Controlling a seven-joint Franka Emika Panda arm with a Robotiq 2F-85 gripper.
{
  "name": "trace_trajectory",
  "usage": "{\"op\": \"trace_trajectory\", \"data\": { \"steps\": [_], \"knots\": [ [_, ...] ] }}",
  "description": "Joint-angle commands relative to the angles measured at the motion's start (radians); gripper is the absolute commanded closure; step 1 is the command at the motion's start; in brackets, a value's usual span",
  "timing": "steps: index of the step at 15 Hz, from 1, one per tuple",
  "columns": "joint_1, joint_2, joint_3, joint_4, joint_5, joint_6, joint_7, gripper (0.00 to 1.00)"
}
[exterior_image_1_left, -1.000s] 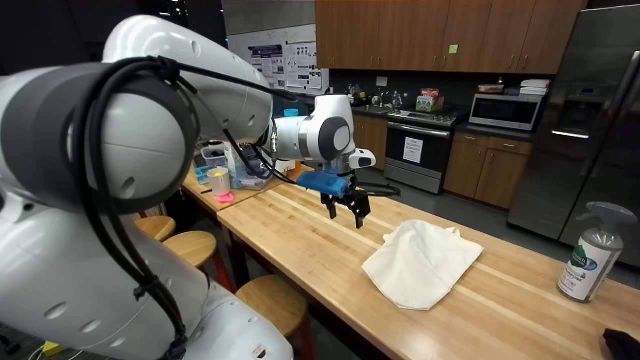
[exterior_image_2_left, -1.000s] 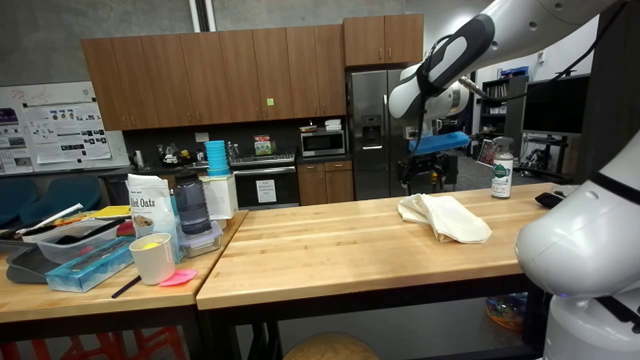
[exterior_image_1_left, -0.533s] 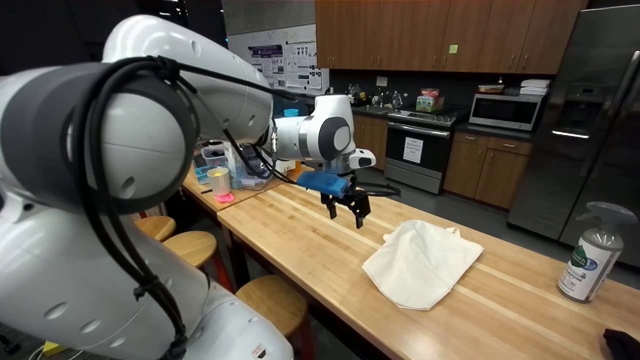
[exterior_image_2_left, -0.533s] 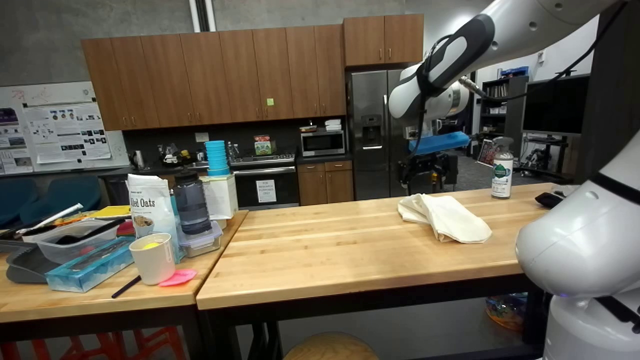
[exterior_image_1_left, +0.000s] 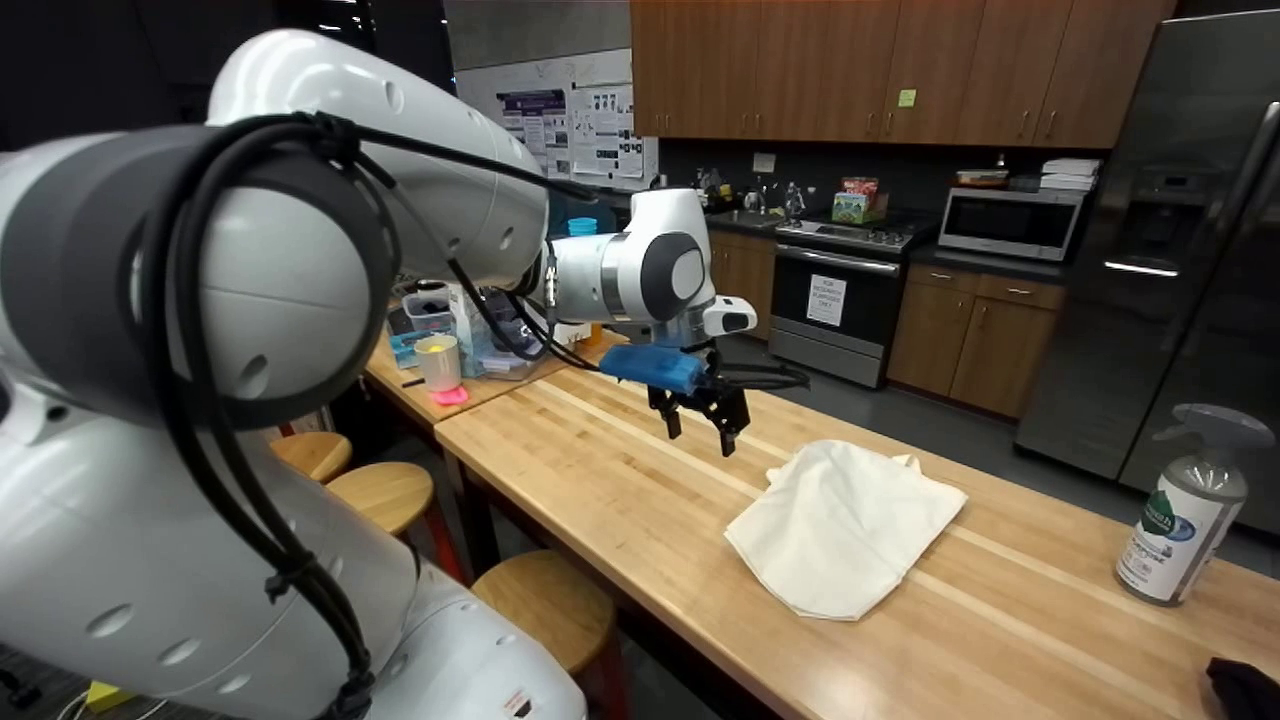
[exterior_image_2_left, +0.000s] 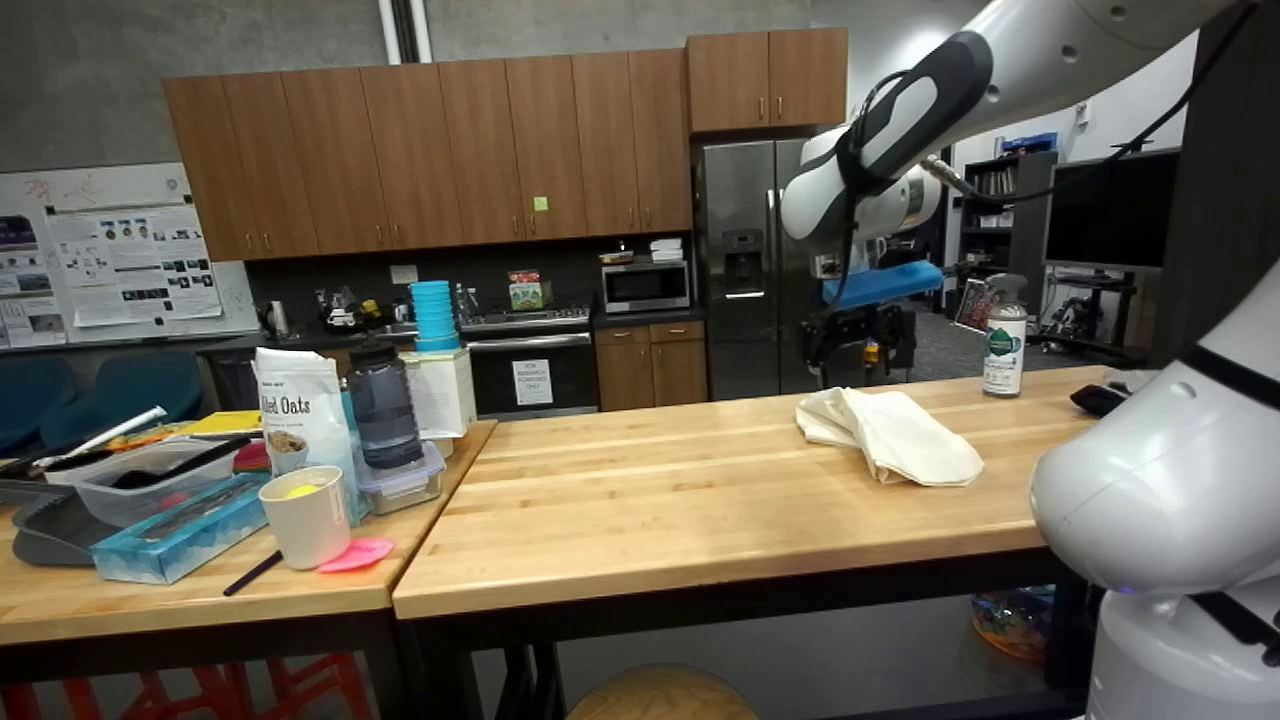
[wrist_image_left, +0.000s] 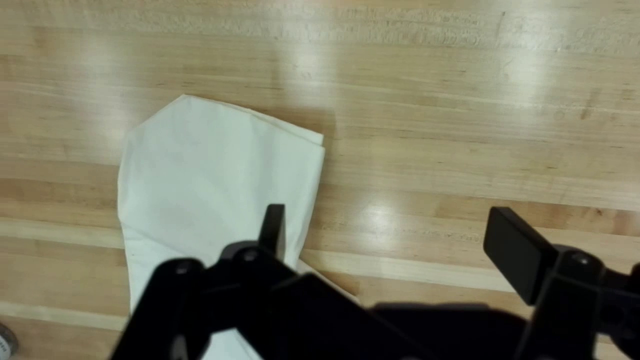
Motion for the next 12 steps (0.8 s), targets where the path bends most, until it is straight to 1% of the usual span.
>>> {"op": "trace_trajectory", "data": {
  "steps": [1,7,12],
  "knots": [
    [-0.045,0.037,-0.031,0.061,-0.074,0.025,0.01,0.0],
    [-0.148,0.122,-0.117,0.189,-0.182,0.057,0.022,0.0],
    [-0.185,0.211,-0.181,0.179,-0.211,0.06,0.027,0.0]
  ]
}}
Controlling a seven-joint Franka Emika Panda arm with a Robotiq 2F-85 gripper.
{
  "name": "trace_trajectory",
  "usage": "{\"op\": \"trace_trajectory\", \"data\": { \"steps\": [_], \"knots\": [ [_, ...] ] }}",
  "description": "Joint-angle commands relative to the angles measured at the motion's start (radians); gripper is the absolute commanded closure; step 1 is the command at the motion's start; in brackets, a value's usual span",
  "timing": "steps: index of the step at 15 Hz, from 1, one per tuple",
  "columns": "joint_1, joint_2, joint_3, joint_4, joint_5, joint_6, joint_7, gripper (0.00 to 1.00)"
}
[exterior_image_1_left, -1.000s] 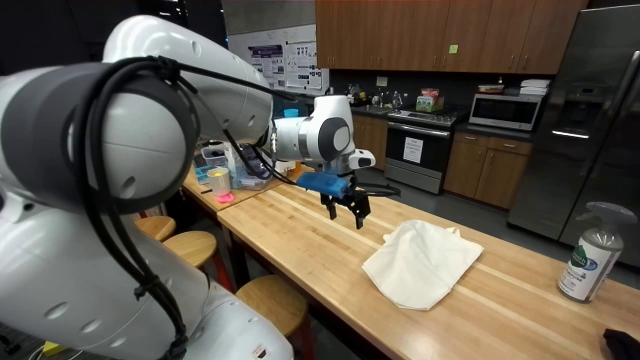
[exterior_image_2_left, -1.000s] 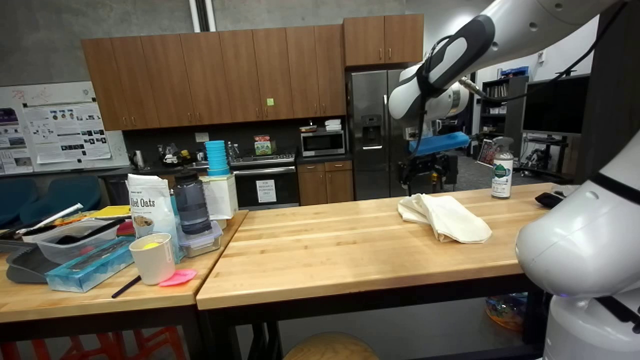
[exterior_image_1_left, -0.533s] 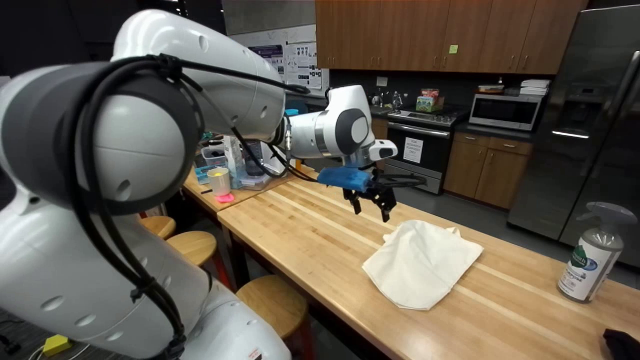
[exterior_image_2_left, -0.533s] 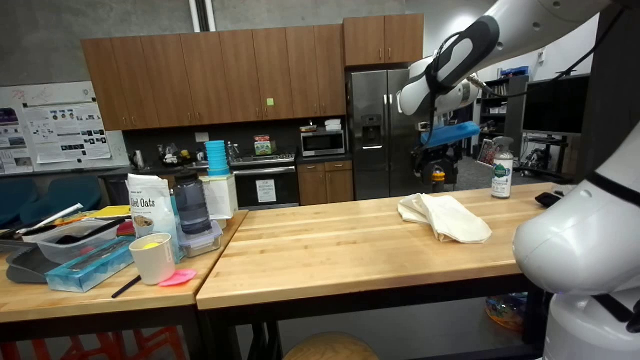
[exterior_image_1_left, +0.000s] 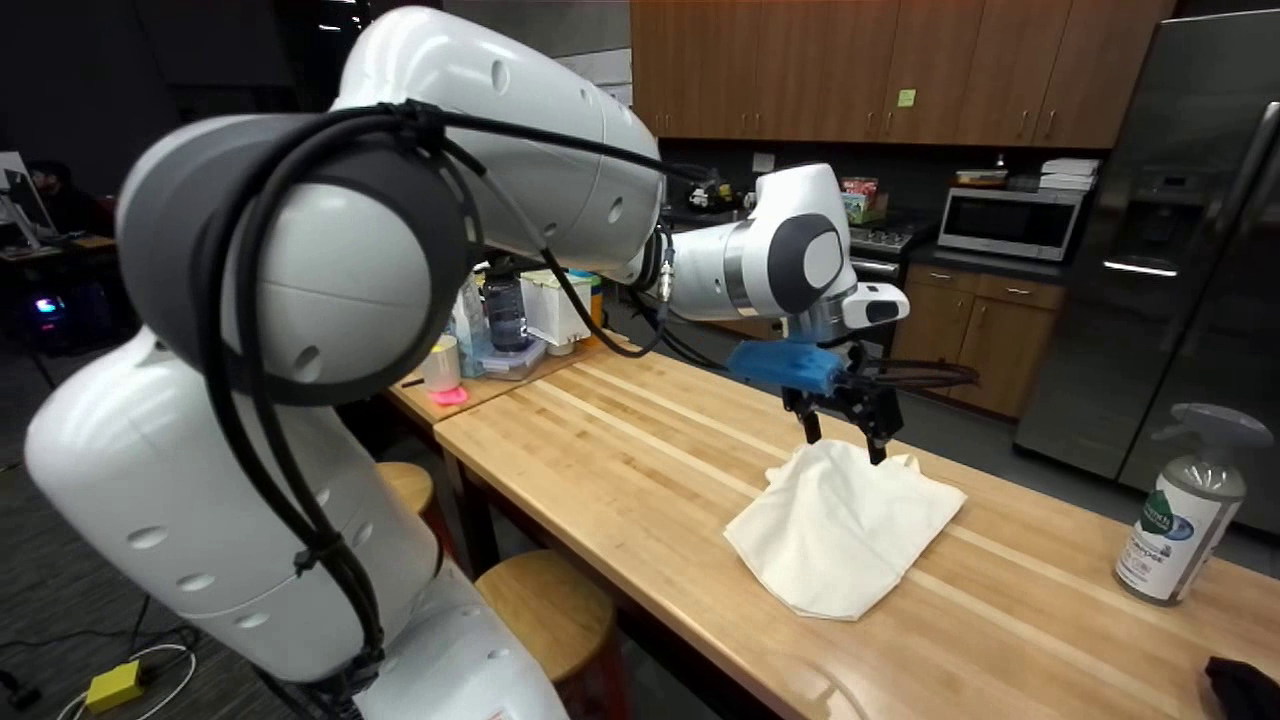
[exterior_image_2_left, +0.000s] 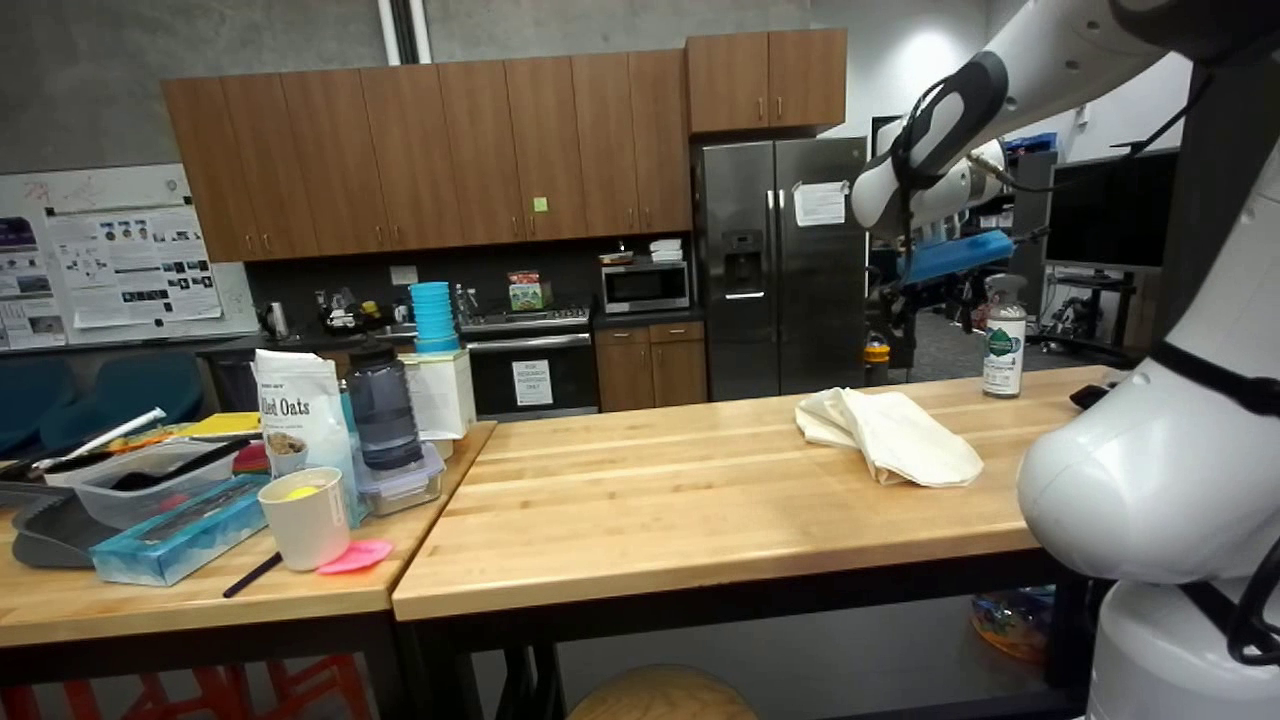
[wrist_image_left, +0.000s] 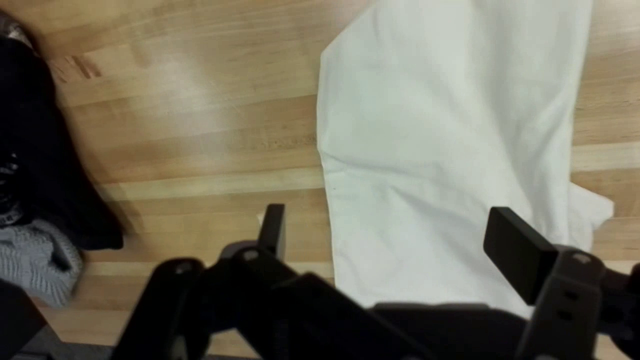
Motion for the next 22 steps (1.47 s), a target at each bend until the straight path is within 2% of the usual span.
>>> {"op": "trace_trajectory", "data": {
  "steps": [1,9,12,18,22],
  "knots": [
    [-0.014,0.088,-0.037,0.003,-0.027,0.016,0.026,0.0],
    [0.003,0.138,-0.064,-0.007,-0.017,0.021,0.022,0.0],
    [-0.002,0.21,-0.073,0.035,-0.021,0.023,0.024,0.0],
    [0.011,0.394,-0.093,0.216,-0.012,0.017,0.015,0.0],
    [0.044,0.485,-0.088,0.345,-0.003,-0.002,-0.003,0.0]
  ]
}}
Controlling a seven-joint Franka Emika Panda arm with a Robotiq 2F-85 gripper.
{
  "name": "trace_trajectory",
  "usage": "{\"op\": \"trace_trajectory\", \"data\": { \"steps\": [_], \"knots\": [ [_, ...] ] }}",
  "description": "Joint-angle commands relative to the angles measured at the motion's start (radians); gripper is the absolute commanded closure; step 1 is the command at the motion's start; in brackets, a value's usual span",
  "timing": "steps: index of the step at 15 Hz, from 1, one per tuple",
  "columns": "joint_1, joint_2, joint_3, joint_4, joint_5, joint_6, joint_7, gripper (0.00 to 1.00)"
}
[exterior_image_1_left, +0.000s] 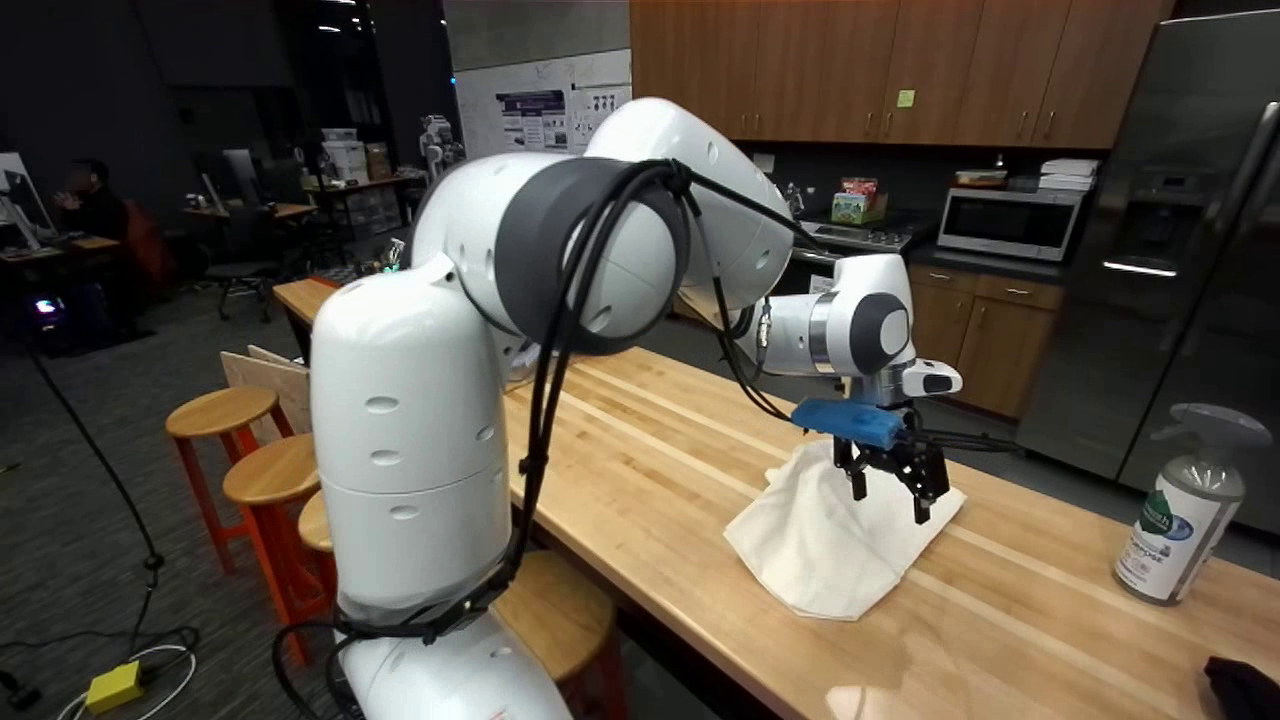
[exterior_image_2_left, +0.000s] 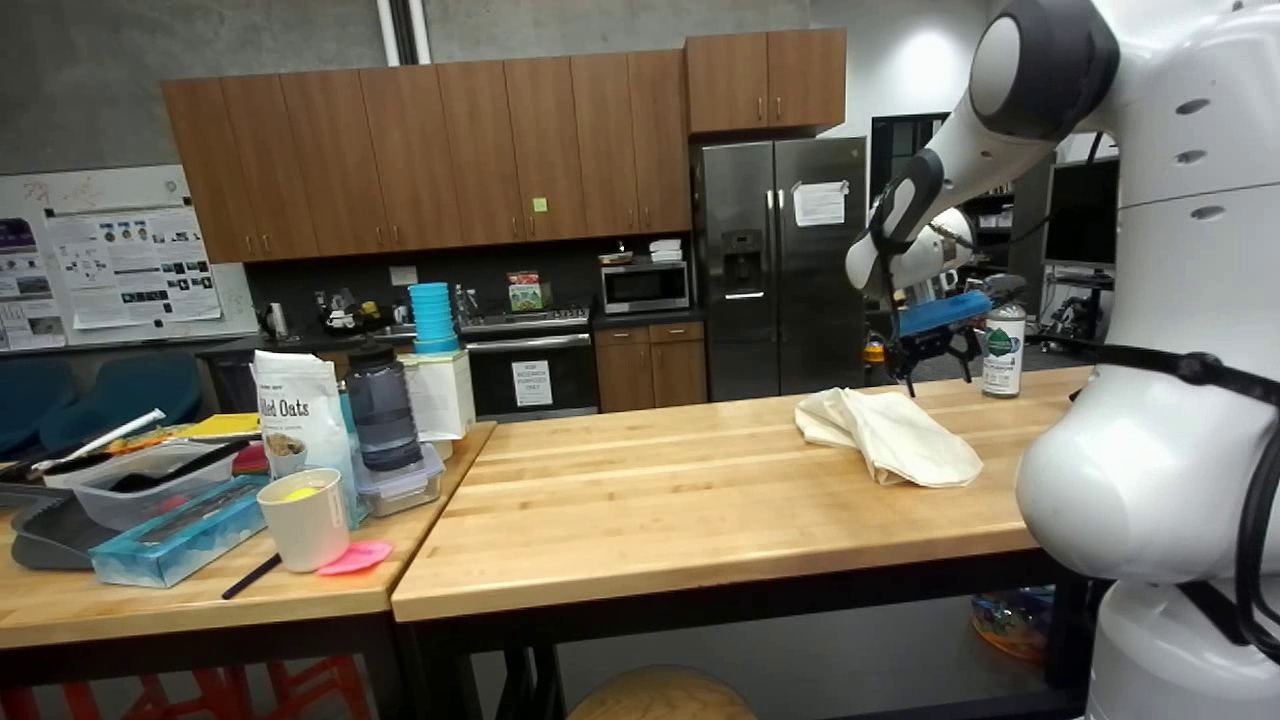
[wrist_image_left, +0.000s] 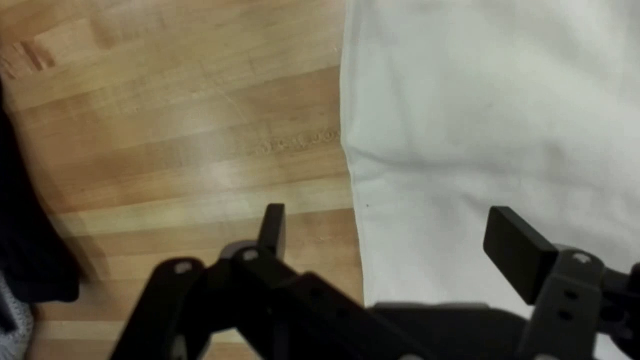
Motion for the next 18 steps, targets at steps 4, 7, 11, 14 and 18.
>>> {"op": "trace_trajectory", "data": {
  "steps": [4,7,11,14,18],
  "knots": [
    [0.046,0.046,-0.025,0.047,0.005,-0.003,-0.002,0.0],
    [0.048,0.054,-0.028,0.047,0.004,-0.003,-0.003,0.0],
    [0.09,0.086,-0.001,0.056,0.013,-0.006,-0.021,0.0],
    [0.141,0.087,0.031,0.049,0.02,-0.007,-0.041,0.0],
    [0.193,0.063,0.073,0.028,0.023,-0.002,-0.086,0.0]
  ]
}}
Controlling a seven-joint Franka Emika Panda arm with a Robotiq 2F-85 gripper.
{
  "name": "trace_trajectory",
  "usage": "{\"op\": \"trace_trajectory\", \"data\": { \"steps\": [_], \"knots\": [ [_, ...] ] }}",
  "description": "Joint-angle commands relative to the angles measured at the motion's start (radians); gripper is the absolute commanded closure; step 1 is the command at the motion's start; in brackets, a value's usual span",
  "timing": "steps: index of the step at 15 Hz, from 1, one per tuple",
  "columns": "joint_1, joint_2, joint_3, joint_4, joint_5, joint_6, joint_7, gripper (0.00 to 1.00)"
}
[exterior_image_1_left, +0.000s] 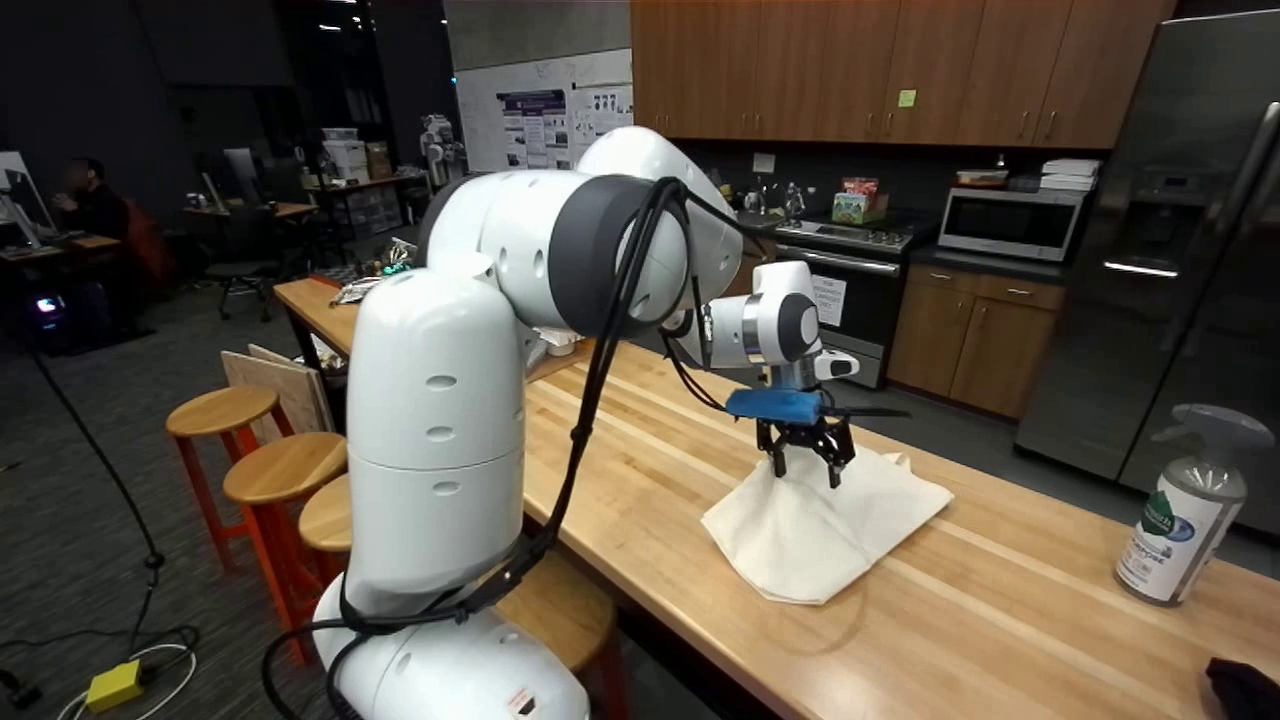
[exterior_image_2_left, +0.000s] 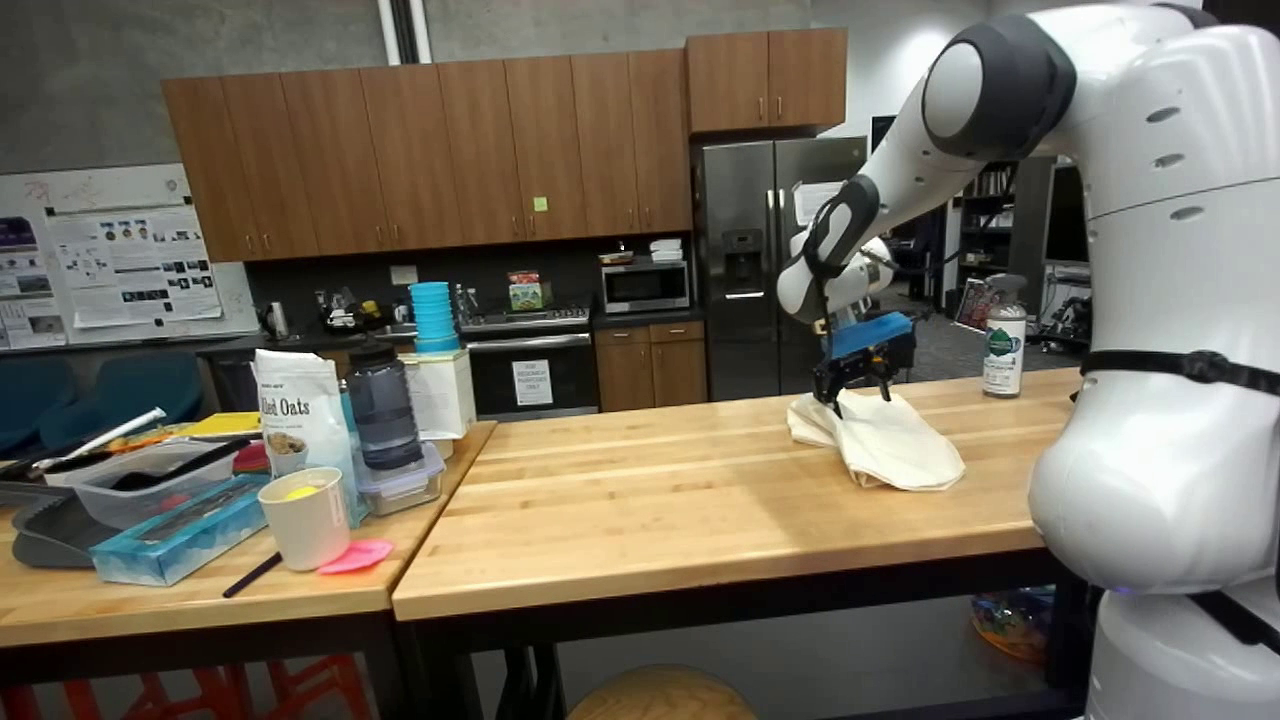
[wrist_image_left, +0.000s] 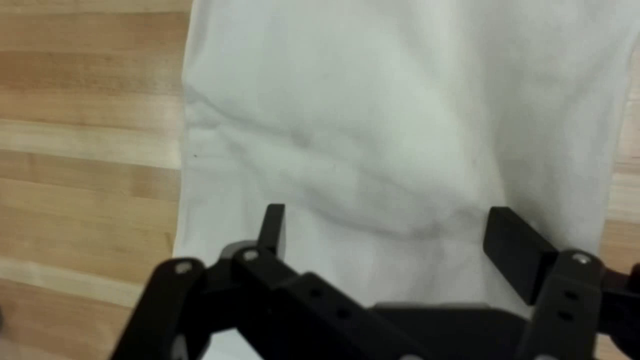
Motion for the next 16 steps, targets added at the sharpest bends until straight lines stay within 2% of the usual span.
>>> {"op": "trace_trajectory", "data": {
  "steps": [1,2,9,10,12,14,15,16],
  "knots": [
    [0.027,-0.033,0.02,-0.021,0.011,-0.003,-0.066,0.0],
    [0.03,-0.002,0.011,0.001,0.002,-0.002,-0.021,0.0],
    [0.036,-0.003,0.016,0.001,0.002,-0.002,-0.047,0.0],
    [0.035,-0.002,0.015,0.001,0.002,-0.002,-0.044,0.25],
    [0.033,0.003,0.014,-0.002,0.009,-0.002,-0.048,0.31],
    [0.032,0.007,0.013,-0.002,0.01,-0.003,-0.048,0.47],
    [0.037,0.007,0.015,0.0,0.002,-0.002,-0.046,0.3],
    [0.037,0.009,0.015,0.0,0.002,-0.002,-0.046,0.39]
  ]
}}
